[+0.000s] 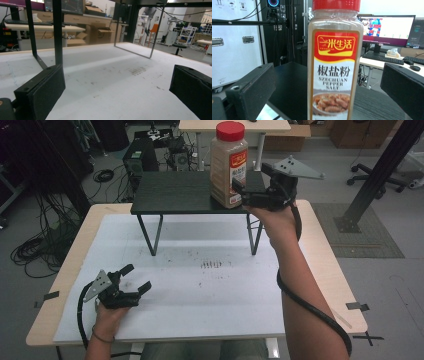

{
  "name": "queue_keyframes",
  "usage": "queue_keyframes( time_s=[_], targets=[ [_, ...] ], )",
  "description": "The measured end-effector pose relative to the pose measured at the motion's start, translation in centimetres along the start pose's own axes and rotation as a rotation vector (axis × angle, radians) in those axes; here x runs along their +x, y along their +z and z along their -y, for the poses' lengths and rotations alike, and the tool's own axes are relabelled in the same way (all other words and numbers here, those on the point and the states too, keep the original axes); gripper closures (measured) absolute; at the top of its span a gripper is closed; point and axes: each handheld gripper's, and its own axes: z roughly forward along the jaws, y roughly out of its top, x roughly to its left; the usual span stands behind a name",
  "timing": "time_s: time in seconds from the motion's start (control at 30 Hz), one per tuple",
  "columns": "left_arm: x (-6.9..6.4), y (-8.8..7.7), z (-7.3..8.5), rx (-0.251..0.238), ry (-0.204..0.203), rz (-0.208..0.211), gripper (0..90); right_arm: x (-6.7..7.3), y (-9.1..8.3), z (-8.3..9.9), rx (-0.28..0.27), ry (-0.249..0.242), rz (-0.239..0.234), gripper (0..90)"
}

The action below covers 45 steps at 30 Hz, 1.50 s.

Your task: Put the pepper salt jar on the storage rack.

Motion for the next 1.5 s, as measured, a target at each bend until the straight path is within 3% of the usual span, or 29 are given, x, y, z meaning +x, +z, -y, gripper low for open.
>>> queue_keyframes(
  time_s=[0.4,0.9,1.5],
  targets=[
    [0.0,0.0,0.0,0.003,-0.001,-0.003,0.2,-0.2,-2.9,0.4,-0.009,0.001,0.003,0.0],
    [0.0,0.0,0.0,0.003,-0.001,-0.002,0.2,0.6,-5.0,1.7,-0.012,0.005,-0.028,0.0],
    [0.1,0.0,0.0,0.001,-0.003,-0.003,0.2,1.3,-5.9,6.4,0.017,0.063,-0.042,0.0]
  ],
)
